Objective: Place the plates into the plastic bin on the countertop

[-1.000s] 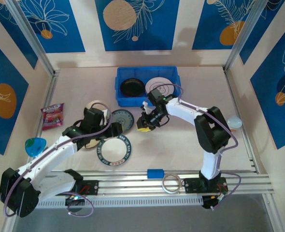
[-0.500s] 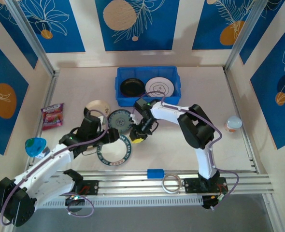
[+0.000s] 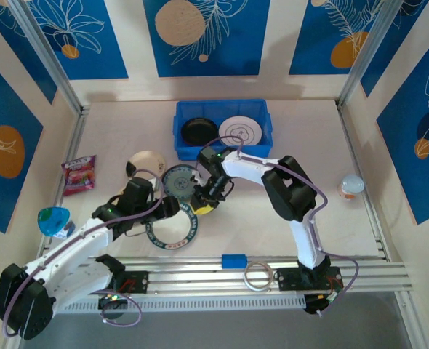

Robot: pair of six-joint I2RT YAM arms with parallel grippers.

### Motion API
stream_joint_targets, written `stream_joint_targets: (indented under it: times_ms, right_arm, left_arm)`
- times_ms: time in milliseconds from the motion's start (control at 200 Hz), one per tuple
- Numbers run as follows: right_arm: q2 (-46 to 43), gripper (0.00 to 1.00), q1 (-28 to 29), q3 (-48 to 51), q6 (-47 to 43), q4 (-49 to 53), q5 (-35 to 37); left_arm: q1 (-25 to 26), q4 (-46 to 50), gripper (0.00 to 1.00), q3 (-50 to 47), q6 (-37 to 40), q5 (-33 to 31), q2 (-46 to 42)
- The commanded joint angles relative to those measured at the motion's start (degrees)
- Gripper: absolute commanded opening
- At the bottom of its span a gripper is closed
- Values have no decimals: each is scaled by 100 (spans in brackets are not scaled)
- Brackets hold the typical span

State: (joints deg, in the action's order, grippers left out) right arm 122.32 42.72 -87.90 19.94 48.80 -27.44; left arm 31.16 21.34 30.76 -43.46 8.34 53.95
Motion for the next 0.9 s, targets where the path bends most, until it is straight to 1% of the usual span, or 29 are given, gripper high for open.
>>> stream_joint_targets:
  times_ms: [0, 330, 555, 695, 895]
  right_arm:
    - [188, 30, 57, -246, -132, 307, -119]
    - [816, 30, 199, -1114, -244, 978, -2]
    - [966, 30, 224, -1310, -351, 1133, -24]
    - [1215, 30, 236, -1585, -446, 1351, -160]
    - [1488, 28, 272, -1927, -536, 1618, -166]
  left_arm:
    - [-100, -153, 68, -83, -15, 139, 1]
    - [-372, -223, 68, -115, 74, 347, 59]
    - [-476, -402, 67, -202, 26, 456, 165]
    - [-514, -526, 67, -205, 5, 539, 288]
    - [-548, -588, 66, -208, 40, 528, 336]
